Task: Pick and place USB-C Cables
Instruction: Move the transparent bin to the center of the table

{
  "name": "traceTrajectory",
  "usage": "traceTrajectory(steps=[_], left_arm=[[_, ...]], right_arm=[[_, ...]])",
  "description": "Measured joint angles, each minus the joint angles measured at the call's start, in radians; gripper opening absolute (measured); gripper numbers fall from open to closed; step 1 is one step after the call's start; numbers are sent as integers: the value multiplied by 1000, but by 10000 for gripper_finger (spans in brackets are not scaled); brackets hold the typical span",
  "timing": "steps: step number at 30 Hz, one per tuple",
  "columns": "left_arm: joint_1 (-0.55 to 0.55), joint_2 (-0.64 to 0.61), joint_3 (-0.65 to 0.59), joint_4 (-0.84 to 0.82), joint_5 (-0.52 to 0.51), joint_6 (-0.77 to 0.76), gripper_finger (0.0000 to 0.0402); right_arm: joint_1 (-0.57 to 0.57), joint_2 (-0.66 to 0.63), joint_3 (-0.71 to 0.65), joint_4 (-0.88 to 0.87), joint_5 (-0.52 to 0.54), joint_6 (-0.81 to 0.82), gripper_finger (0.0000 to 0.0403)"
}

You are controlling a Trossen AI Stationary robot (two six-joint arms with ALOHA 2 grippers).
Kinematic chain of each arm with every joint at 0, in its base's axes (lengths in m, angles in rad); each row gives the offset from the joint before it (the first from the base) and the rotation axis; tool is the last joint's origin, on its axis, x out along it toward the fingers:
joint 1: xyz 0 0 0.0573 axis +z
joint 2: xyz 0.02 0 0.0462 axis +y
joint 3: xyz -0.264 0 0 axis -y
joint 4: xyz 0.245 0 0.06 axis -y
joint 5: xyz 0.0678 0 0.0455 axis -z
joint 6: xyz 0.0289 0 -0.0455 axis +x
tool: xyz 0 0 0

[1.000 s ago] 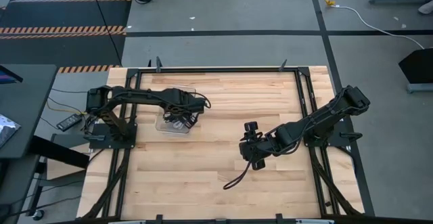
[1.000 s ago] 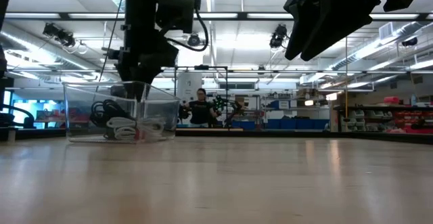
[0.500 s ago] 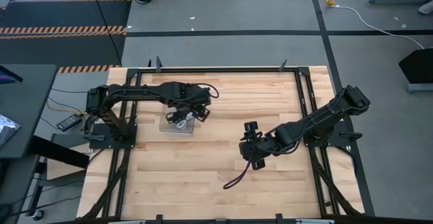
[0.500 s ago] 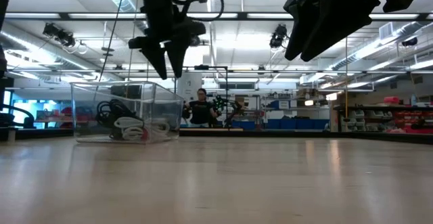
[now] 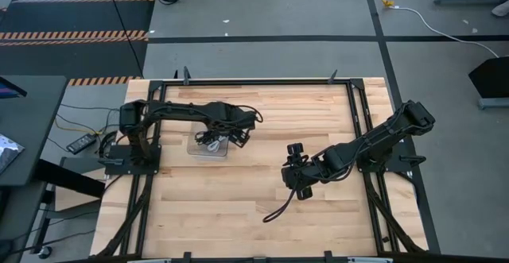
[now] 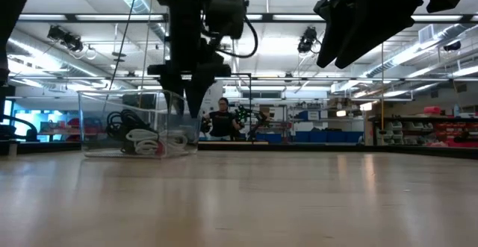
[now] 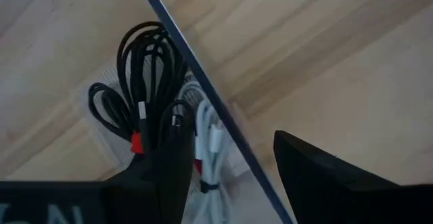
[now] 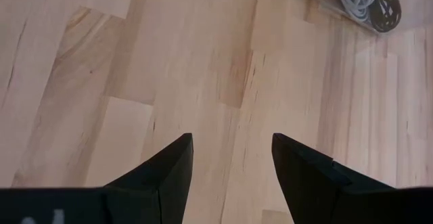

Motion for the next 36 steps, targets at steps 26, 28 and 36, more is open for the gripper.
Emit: traceTrajectory(steps=[26, 28, 36], left_arm=[[-125, 33, 0, 180, -1, 213, 30], [-144, 33, -1, 207, 1, 229, 18], [-236, 33, -1, 340, 9, 279, 19]], right_arm=[[56, 0, 0, -273, -7, 174, 208], [71, 0, 0, -324, -7, 219, 208], [142, 0, 0, -416, -51, 402, 208]])
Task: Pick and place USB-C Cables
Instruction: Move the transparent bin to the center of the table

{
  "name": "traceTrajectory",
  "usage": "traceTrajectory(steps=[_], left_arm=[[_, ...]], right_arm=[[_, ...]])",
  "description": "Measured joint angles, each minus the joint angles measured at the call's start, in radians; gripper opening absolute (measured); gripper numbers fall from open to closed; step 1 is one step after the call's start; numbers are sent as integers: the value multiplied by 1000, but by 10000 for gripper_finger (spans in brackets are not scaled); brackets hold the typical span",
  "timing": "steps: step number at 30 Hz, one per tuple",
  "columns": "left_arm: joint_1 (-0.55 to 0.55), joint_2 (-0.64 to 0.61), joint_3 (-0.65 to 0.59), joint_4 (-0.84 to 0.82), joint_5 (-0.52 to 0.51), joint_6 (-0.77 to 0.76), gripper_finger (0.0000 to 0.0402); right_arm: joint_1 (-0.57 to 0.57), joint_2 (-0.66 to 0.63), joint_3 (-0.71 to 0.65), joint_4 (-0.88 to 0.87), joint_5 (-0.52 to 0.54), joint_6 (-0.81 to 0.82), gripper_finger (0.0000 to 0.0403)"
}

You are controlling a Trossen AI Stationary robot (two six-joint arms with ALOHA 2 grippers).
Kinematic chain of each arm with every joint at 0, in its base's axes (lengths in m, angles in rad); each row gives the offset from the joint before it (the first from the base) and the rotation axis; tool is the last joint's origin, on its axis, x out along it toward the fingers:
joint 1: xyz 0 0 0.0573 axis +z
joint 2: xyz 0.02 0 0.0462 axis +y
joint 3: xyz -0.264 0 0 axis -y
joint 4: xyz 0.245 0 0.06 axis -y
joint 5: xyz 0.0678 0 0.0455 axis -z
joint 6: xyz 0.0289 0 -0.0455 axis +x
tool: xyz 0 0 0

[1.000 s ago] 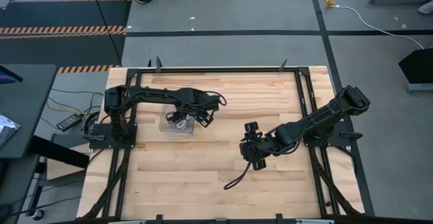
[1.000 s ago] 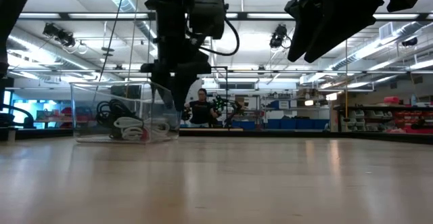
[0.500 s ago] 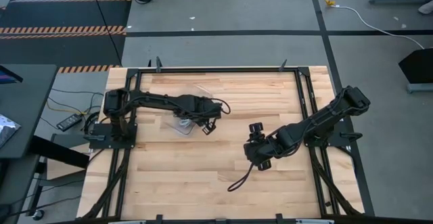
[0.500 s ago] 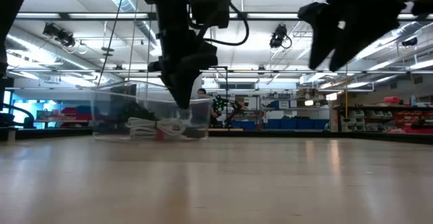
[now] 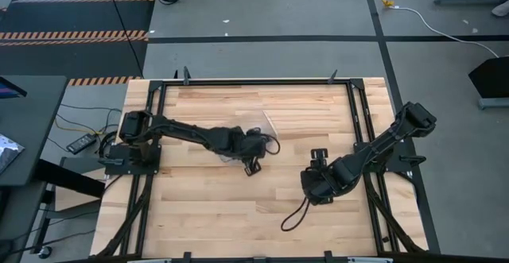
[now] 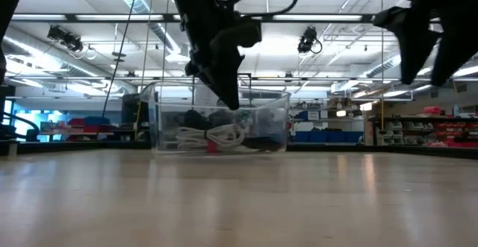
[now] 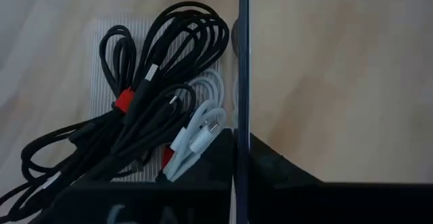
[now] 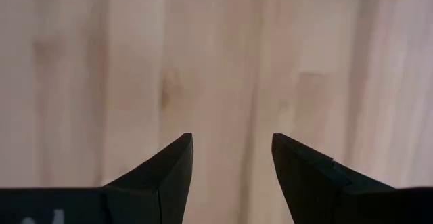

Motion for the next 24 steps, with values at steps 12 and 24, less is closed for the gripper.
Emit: traceTrajectory(steps=[12, 24], left_arm=[[-167, 18, 0, 110, 4, 208, 14], [-172, 85, 13, 183, 39, 277, 14]], right_arm=[[146, 0, 0, -84, -85, 241, 208], [262, 0, 0, -123, -97, 479, 208]])
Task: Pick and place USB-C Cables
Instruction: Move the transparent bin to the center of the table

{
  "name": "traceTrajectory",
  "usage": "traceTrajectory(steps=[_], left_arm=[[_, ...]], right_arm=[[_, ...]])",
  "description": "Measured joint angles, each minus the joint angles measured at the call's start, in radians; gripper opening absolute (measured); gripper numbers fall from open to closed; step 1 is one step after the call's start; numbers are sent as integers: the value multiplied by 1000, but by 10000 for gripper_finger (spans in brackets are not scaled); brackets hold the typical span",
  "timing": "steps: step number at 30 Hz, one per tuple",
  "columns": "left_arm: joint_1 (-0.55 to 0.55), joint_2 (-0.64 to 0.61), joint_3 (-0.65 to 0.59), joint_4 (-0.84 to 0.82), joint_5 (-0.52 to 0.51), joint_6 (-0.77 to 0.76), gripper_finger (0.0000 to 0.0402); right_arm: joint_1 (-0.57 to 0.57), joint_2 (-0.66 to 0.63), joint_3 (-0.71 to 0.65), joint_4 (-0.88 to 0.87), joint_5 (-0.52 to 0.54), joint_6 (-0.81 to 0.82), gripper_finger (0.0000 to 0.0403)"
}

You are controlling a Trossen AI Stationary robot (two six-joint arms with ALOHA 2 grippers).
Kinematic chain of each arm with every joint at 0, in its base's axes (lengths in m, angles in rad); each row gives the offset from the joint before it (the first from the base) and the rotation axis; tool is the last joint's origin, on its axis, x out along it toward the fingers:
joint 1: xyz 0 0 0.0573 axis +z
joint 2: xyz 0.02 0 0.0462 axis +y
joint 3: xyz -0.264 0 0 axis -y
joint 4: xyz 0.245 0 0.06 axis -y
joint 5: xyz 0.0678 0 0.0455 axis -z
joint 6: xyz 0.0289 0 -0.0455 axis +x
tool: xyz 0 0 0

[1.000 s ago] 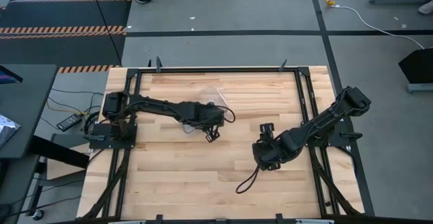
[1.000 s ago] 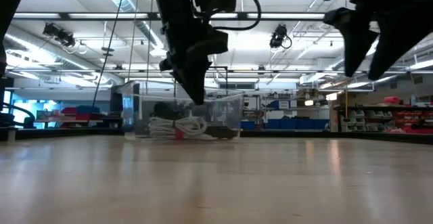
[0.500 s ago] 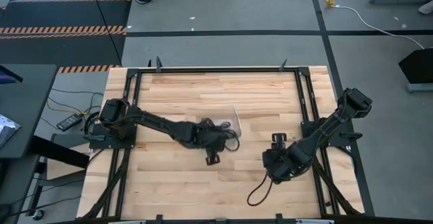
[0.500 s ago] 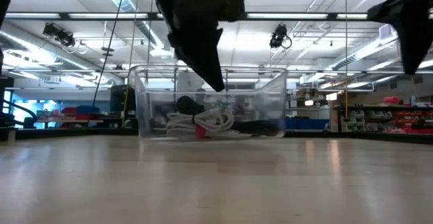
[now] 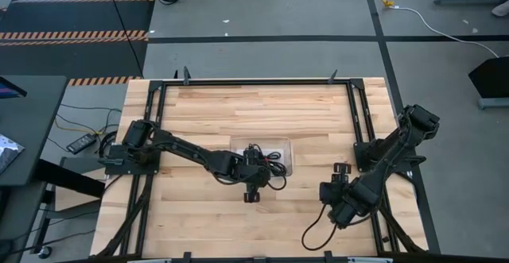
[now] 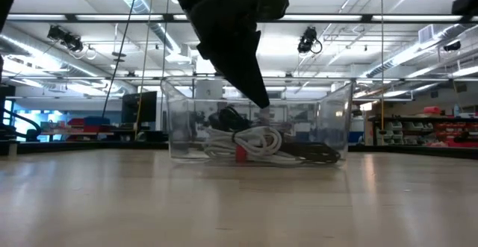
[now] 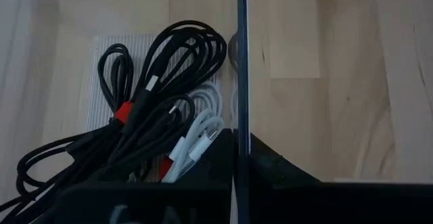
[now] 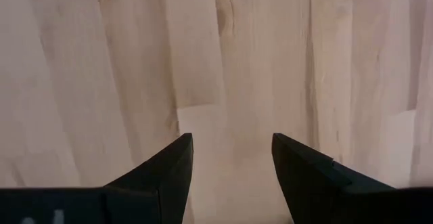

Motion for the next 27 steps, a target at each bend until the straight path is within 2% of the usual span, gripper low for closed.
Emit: traceTrajectory(steps=[9, 27], left_arm=[[15, 9, 48, -40, 5, 52, 15], [16, 8, 50, -105, -41, -21, 18]], right_arm=[[46, 0, 0, 1, 0, 95, 208], [55, 0, 0, 0, 24, 82, 208]])
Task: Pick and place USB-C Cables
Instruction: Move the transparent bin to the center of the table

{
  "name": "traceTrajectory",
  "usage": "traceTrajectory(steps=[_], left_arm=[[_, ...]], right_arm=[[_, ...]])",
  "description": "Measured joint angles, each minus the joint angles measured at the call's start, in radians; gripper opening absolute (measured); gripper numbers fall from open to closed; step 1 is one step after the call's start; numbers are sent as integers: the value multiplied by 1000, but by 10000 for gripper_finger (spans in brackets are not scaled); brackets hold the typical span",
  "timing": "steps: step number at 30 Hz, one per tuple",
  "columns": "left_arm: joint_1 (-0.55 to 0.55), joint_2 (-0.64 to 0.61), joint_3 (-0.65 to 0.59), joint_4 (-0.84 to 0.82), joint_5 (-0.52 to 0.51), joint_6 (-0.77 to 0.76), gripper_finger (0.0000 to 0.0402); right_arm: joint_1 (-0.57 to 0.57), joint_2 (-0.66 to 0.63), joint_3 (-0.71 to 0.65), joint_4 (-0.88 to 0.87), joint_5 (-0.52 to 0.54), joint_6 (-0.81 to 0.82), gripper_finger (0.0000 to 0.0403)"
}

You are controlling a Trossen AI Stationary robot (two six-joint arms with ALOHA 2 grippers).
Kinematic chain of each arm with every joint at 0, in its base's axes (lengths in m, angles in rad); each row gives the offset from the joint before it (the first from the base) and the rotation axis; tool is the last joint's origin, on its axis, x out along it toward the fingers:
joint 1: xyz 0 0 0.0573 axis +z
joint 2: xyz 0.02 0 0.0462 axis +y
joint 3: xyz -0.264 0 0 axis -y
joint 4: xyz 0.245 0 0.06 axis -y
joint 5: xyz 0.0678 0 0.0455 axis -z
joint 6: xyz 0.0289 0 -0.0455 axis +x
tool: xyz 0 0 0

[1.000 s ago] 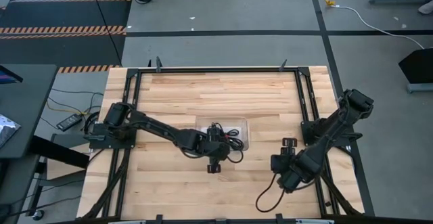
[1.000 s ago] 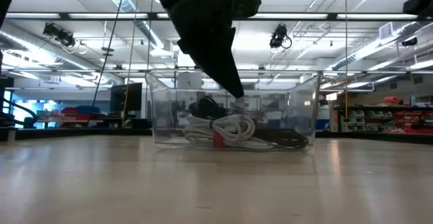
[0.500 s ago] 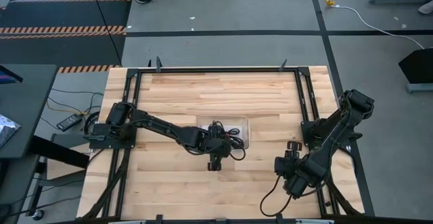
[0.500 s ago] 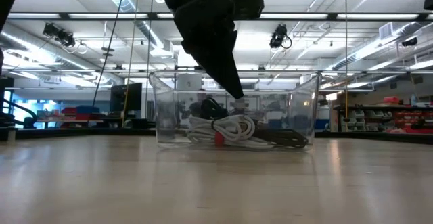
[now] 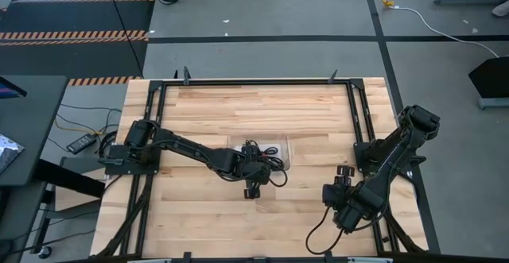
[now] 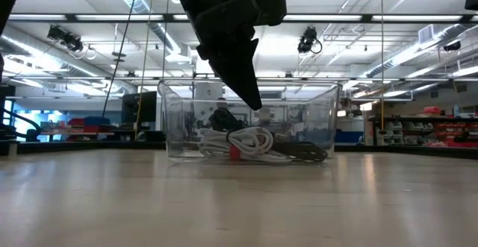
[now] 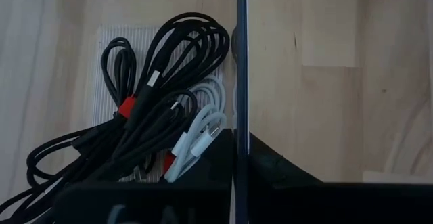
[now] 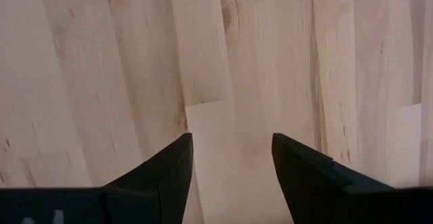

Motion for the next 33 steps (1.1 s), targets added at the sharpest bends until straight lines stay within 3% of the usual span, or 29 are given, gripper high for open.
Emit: traceTrajectory(steps=[7, 20, 33], left_arm=[[0, 0, 0, -1, 1, 0, 23], [0, 2, -3, -12, 3, -34, 85], [0, 2, -2, -13, -2, -33, 91]], right_arm=[[0, 0, 0, 0, 0, 0, 208], [0, 0, 0, 0, 0, -4, 208], [0, 1, 0, 0, 0, -4, 208]])
